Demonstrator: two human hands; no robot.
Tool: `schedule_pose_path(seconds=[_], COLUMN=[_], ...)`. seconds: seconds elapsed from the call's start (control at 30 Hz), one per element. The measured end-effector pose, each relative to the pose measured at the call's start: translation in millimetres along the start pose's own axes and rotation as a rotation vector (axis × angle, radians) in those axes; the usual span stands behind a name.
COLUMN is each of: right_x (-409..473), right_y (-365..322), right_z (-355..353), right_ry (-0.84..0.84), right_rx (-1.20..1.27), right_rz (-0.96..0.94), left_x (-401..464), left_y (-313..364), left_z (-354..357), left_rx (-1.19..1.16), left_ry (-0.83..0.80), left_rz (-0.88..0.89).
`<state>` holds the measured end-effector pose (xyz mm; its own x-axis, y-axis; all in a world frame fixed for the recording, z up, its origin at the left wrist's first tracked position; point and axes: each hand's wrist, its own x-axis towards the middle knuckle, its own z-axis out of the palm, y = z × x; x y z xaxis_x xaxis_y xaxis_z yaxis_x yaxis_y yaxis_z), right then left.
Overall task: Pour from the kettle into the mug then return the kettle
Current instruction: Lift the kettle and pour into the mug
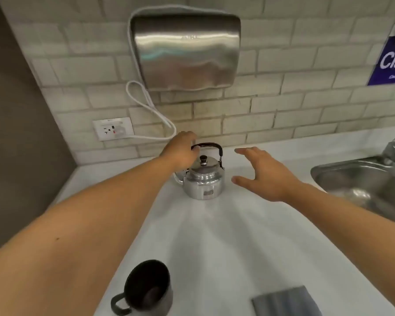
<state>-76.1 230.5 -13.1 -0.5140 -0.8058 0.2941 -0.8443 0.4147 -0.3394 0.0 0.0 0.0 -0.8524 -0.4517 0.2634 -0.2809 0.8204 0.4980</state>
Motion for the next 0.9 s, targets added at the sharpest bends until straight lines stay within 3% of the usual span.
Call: schedule_pose_path(seconds=[0.2, 0.33, 0.5, 0.73, 0.9], right_x=[70.2, 123.3, 179.1, 197.5, 179.8], right_y=[39.8, 46.6, 36.9, 27.1, 9.0], right_z=[27.7, 47.5, 79.4, 97.2, 70.1], right_ry=[-0.029, -0.095, -0.187, -0.153, -0.048], right_rx=[0.003, 0.065, 0.135, 0.152, 0.156], right_rz=[-0.044, -0.071, -0.107, 0.03, 0.071], left_x=[59.1, 78.7, 79.7, 62.0, 30.9], left_y=[-27.8, -46.9, -53.1, -45.0, -36.2], left_z=[54.1, 69.3, 71.5, 55.2, 13.0], left_rx=[0.087, 0.034, -0.017, -0.117, -0.21], left_ry=[-0.171, -0.074, -0.067, -0.027, 0.034], left_rz=[-0.183, -0.131, -0.077, -0.076, -0.123])
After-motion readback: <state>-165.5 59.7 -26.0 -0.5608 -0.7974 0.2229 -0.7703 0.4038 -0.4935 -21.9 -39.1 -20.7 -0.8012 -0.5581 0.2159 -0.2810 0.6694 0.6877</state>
